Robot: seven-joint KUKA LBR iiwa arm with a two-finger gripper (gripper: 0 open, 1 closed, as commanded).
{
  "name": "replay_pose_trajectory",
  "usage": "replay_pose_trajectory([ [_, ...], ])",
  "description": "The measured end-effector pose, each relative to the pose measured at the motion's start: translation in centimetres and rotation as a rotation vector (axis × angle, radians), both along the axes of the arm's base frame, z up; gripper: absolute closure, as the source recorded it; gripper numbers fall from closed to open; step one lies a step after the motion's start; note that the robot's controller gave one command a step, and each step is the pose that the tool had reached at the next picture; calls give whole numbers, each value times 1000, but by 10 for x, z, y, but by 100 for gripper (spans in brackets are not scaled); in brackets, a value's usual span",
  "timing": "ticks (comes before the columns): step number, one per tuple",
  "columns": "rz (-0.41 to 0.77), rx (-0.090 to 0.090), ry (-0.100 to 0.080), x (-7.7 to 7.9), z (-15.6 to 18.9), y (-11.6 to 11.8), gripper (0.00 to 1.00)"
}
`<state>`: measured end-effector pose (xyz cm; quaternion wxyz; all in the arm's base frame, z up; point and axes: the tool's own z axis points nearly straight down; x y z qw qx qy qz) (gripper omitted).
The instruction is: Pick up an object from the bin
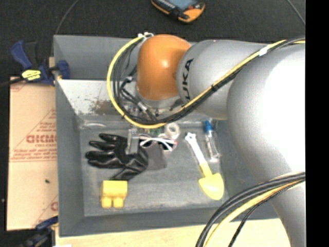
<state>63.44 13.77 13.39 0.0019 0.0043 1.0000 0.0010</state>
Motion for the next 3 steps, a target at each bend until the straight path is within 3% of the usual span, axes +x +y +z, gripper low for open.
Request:
replay_pose_trajectory([
  [1,0,0,0,0,0,0,0],
  [2,165,-1,1,-19,-65,1,0],
  [3,128,1,-5,-17,-63,3,0],
])
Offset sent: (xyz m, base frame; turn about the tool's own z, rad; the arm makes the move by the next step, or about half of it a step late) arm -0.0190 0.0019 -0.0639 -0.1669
